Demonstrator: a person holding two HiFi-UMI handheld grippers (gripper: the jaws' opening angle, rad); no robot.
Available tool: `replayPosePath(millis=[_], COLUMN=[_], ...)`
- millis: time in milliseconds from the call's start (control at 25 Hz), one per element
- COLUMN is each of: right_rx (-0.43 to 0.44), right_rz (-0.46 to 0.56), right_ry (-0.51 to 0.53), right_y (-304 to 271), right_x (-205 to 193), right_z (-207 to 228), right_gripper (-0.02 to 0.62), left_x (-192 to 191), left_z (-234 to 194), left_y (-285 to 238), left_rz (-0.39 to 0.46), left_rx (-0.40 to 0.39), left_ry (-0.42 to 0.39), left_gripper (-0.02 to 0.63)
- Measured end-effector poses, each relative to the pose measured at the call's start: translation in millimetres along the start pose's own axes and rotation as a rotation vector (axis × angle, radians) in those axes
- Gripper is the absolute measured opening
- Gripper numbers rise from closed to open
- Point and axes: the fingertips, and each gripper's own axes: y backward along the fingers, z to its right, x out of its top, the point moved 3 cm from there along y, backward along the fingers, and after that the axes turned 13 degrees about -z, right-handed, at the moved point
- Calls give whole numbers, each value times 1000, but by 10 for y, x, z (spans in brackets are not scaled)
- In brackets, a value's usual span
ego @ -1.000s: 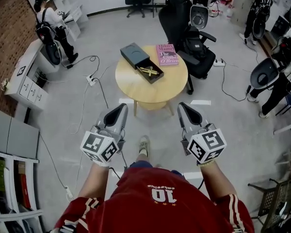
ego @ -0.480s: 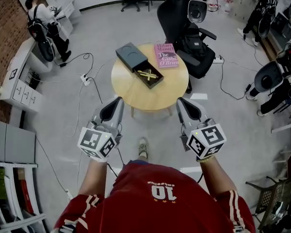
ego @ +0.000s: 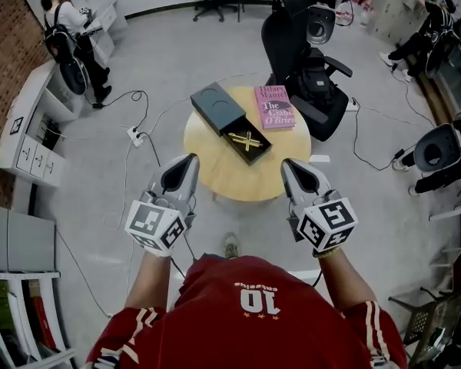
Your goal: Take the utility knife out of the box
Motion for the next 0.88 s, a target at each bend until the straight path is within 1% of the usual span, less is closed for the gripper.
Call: replayPosePath(millis=[200,360,560,760,880], right_rx=[-27,-47,-71,-87,-89], right_rz=[-22,-21,-40,-46,-44], right_ry=[1,-2,-5,-9,7], right_y=[-376,-546,-645,-733,-802], right_x=[145,227,223,162,156], right_z=[32,5,44,145,206], right_gripper=[0,0,0,0,0], left_x=[50,49,45,16,39], left_z=[-430,-616,-698,-696,-681], left_y=[-154,-249,-373,-492,-538], left_rz=[2,3,6,2,8], left_rx=[-22,-52,-81,-97,-101], left_ry=[19,26,46,49,47], left_gripper=[3,3,3,3,3])
